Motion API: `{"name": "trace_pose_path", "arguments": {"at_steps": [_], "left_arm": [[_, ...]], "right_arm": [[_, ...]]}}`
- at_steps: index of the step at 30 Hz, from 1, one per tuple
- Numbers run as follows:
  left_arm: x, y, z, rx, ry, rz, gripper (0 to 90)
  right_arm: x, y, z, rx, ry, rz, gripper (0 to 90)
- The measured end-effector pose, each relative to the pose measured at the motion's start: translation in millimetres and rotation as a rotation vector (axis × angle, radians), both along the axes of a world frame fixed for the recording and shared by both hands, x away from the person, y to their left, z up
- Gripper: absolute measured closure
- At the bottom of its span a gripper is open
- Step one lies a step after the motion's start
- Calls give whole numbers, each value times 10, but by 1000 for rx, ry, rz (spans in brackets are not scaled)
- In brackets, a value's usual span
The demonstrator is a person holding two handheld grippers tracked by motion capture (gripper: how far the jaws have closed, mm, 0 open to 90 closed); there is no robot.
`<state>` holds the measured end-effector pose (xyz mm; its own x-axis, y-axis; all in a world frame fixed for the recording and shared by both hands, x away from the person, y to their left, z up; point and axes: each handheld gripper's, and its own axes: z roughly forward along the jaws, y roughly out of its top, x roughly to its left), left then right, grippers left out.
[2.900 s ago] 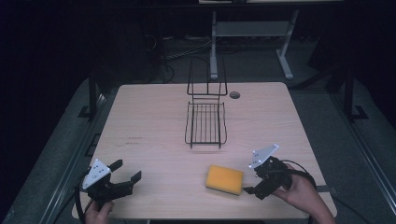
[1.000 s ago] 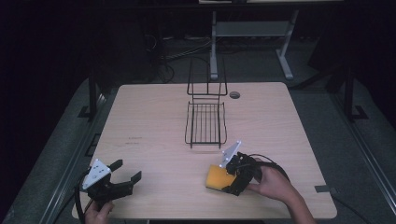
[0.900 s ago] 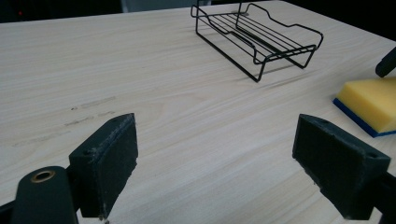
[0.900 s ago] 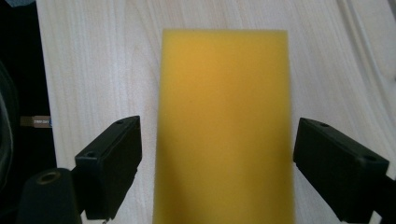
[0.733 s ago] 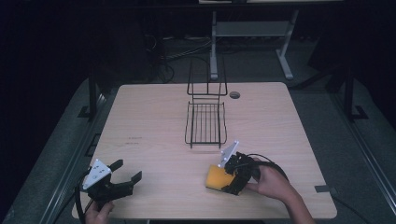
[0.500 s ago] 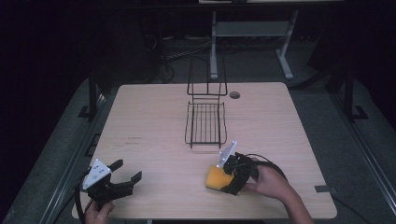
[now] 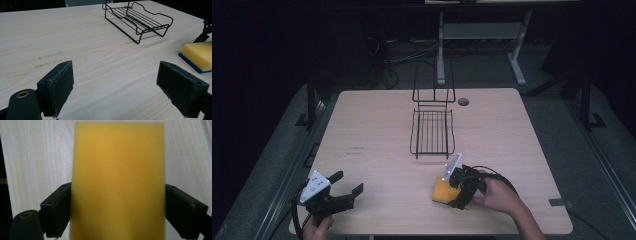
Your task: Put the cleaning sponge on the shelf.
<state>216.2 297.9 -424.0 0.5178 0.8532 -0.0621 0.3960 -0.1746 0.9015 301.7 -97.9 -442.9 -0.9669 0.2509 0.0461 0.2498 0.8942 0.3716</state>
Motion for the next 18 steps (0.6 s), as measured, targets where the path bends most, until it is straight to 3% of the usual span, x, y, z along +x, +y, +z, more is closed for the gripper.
{"name": "trace_pose_path", "arguments": {"at_steps": [18], "left_arm": [[0,-10,2,6,-5,-2,135]], "right_arm": [[1,-15,-24,-8,7,12,207]]}}
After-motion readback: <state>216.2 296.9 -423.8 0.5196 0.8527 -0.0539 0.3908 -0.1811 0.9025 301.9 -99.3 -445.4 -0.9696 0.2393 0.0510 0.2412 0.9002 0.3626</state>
